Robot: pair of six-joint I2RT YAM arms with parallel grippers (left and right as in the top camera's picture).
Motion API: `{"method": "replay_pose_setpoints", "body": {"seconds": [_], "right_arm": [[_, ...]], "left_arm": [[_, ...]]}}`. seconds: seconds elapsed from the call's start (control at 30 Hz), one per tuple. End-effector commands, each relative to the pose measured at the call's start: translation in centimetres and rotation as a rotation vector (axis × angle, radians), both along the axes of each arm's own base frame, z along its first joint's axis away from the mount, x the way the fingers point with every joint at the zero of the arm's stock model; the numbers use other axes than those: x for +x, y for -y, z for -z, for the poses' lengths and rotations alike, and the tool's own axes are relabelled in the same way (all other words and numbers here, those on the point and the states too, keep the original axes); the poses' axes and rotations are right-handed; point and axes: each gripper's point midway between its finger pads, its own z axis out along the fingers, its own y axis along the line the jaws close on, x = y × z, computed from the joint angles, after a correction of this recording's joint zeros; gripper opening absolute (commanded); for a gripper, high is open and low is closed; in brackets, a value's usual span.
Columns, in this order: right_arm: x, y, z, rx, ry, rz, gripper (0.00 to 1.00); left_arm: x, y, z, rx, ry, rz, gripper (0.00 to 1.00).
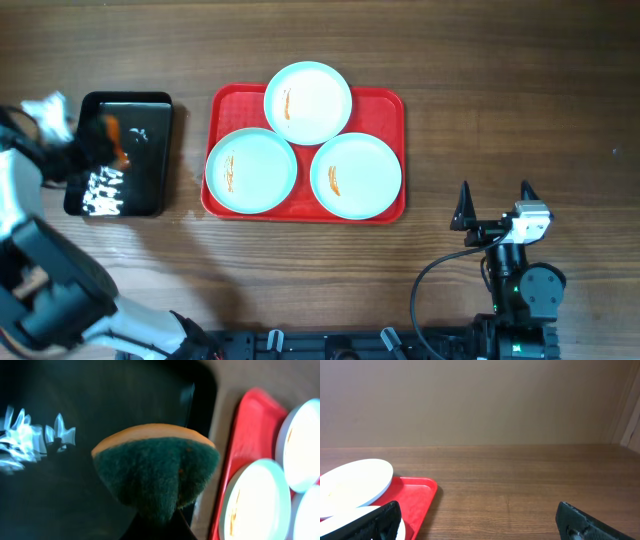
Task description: Clean dirty plates on tray and stack at the side
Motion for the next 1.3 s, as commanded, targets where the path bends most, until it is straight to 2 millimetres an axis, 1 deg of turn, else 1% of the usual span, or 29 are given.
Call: {"method": "replay_pose_setpoints", "body": {"seconds": [0.0,0.03,0.1,0.13,0.17,0.2,0.23,0.27,0.3,0.37,0.4,0.43,0.47,0.53,0.6,0.63,0.67,0.7,0.73,0.77,0.87,0.9,0.93,1.0,1.03,1.1,1.13,1.17,1.27], "right_arm": [[0.0,0.3,-0.1,0.011,0.006,0.014,1.00],[0.0,0.3,-0.1,0.012,0.006,0.014,1.00],[0.0,0.3,-0.1,0.012,0.006,0.014,1.00],[0.0,0.3,-0.1,0.012,0.006,0.015,1.00],[0.0,0.3,-0.1,0.012,0.006,0.014,1.00],[0.0,0.3,-0.1,0.011,0.006,0.014,1.00],[0.0,0.3,-0.1,0.012,0.006,0.014,1.00],[0.0,0.3,-0.1,0.012,0.006,0.014,1.00],[0.0,0.3,-0.1,0.012,0.006,0.014,1.00],[0.0,0.3,-0.1,0.012,0.006,0.014,1.00],[0.0,0.3,-0.1,0.012,0.006,0.015,1.00],[0.0,0.3,-0.1,0.012,0.006,0.014,1.00],[0.0,0.3,-0.1,0.012,0.006,0.014,1.00],[0.0,0.3,-0.1,0.012,0.006,0.014,1.00],[0.0,0.3,-0.1,0.012,0.006,0.015,1.00],[0.0,0.3,-0.1,0.012,0.006,0.014,1.00],[0.0,0.3,-0.1,0.012,0.006,0.014,1.00],[0.0,0.3,-0.1,0.012,0.006,0.015,1.00],[0.0,0.3,-0.1,0.012,0.006,0.014,1.00],[0.0,0.3,-0.1,0.012,0.006,0.014,1.00],[0.0,0.3,-0.1,0.012,0.006,0.014,1.00],[0.0,0.3,-0.1,0.012,0.006,0.014,1.00],[0.0,0.3,-0.1,0.012,0.006,0.014,1.00],[0.0,0.3,-0.1,0.012,0.006,0.015,1.00],[0.0,0.3,-0.1,0.012,0.006,0.015,1.00],[0.0,0.3,-0.1,0.012,0.006,0.015,1.00],[0.0,0.3,-0.1,0.012,0.006,0.014,1.00],[0.0,0.3,-0.1,0.012,0.006,0.014,1.00],[0.0,0.3,-0.1,0.012,0.006,0.015,1.00]], "left_arm": [[2.9,2.0,-8.0,-0.091,0.265,0.087,0.04],[3.3,2.1,-11.5,-0.068,0.343,0.109,0.04],[3.3,2.2,-19.3,0.077,0.514,0.139,0.04],[2.9,2.2,-22.4,0.156,0.589,0.146,0.04],[2.3,1.9,-24.1,0.244,0.617,0.124,0.04],[1.9,0.9,-24.3,0.311,0.589,0.079,0.04],[1.3,-0.7,-22.2,0.359,0.479,0.008,0.04],[0.8,-2.3,-18.8,0.384,0.354,-0.047,0.04],[0.3,-3.3,-14.3,0.369,0.234,-0.072,0.04],[0.2,-2.4,-6.2,0.230,0.102,-0.042,0.04],[0.3,-1.3,-4.2,0.155,0.077,-0.016,0.04],[1.0,-0.1,-4.1,0.090,0.108,0.015,0.04],[1.7,0.4,-6.0,0.073,0.172,0.036,0.04],[3.2,0.9,-15.9,0.132,0.395,0.061,0.04],[2.3,1.2,-24.8,0.287,0.571,0.061,0.04],[1.5,1.1,-27.2,0.362,0.613,0.040,0.04],[0.8,0.8,-28.1,0.424,0.612,0.011,0.04],[0.2,-0.3,-26.3,0.446,0.525,-0.038,0.04],[0.3,-1.1,-22.9,0.417,0.424,-0.058,0.04],[0.3,-1.4,-17.2,0.343,0.292,-0.052,0.04],[-0.1,-0.4,-3.8,0.106,0.019,-0.028,0.04],[0.3,0.1,-3.5,0.065,0.029,-0.014,0.04],[1.0,0.6,-5.0,0.030,0.085,0.005,0.04],[2.2,1.6,-12.7,0.043,0.272,0.051,0.04],[2.2,2.7,-18.0,0.066,0.406,0.090,0.04],[1.1,5.2,-23.4,0.065,0.569,0.163,0.04],[0.3,6.2,-24.6,0.068,0.597,0.182,0.04],[0.0,7.0,-24.7,0.056,0.586,0.192,0.04],[0.1,9.8,-23.3,-0.018,0.522,0.243,0.04]]}}
